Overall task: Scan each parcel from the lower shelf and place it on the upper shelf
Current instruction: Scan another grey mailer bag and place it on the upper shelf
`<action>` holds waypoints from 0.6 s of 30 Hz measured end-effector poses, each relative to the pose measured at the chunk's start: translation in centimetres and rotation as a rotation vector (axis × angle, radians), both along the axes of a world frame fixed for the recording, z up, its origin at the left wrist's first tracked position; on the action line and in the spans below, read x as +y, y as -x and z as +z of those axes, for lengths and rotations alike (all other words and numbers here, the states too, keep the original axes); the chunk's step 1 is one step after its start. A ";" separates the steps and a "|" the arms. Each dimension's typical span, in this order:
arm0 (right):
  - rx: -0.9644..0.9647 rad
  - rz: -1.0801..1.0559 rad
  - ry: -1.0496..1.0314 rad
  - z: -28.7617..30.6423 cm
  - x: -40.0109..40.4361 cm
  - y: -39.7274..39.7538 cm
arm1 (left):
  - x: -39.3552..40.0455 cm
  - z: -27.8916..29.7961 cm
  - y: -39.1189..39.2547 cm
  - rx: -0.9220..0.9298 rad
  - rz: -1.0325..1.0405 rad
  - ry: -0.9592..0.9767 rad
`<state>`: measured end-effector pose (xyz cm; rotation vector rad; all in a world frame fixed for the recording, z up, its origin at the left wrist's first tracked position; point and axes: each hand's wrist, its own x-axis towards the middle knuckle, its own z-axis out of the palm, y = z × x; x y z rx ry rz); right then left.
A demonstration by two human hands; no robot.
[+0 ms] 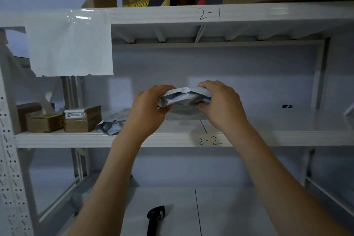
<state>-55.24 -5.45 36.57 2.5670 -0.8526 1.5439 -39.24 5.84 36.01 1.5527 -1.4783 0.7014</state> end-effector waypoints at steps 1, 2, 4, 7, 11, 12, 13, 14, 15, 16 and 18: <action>-0.004 -0.005 0.000 -0.4 -0.6 -0.8 | -0.8 -0.4 -0.8 0.001 -0.011 0.007; -0.015 -0.008 -0.004 -0.8 -1.2 -1.6 | -1.6 -0.9 -1.8 0.001 -0.025 0.016; -0.043 -0.007 -0.012 -1.5 -2.4 -3.3 | -3.2 -1.7 -3.6 0.011 -0.045 0.036; -0.086 -0.006 -0.008 -3.0 -4.2 -5.8 | -5.7 -3.6 -6.0 0.016 -0.059 0.067; -0.139 -0.004 -0.047 -5.9 -6.4 -8.4 | -8.5 -6.7 -8.2 -0.002 -0.094 0.079; -0.140 -0.013 -0.054 -6.7 -6.9 -8.9 | -9.1 -7.4 -8.7 0.005 -0.099 0.073; -0.138 -0.019 -0.060 -7.5 -7.4 -9.5 | -9.6 -8.0 -9.2 0.016 -0.109 0.059; -0.133 -0.021 -0.068 -8.2 -7.8 -9.9 | -10.1 -8.5 -9.6 0.033 -0.120 0.040; -0.122 -0.021 -0.079 -8.8 -8.3 -10.4 | -10.5 -9.0 -9.9 0.048 -0.125 0.012; -0.099 -0.024 -0.094 -9.3 -8.7 -10.7 | -10.8 -9.5 -10.2 0.057 -0.123 -0.025; -0.025 -0.042 -0.132 -10.0 -9.4 -11.1 | -11.4 -10.7 -10.5 0.053 -0.119 -0.120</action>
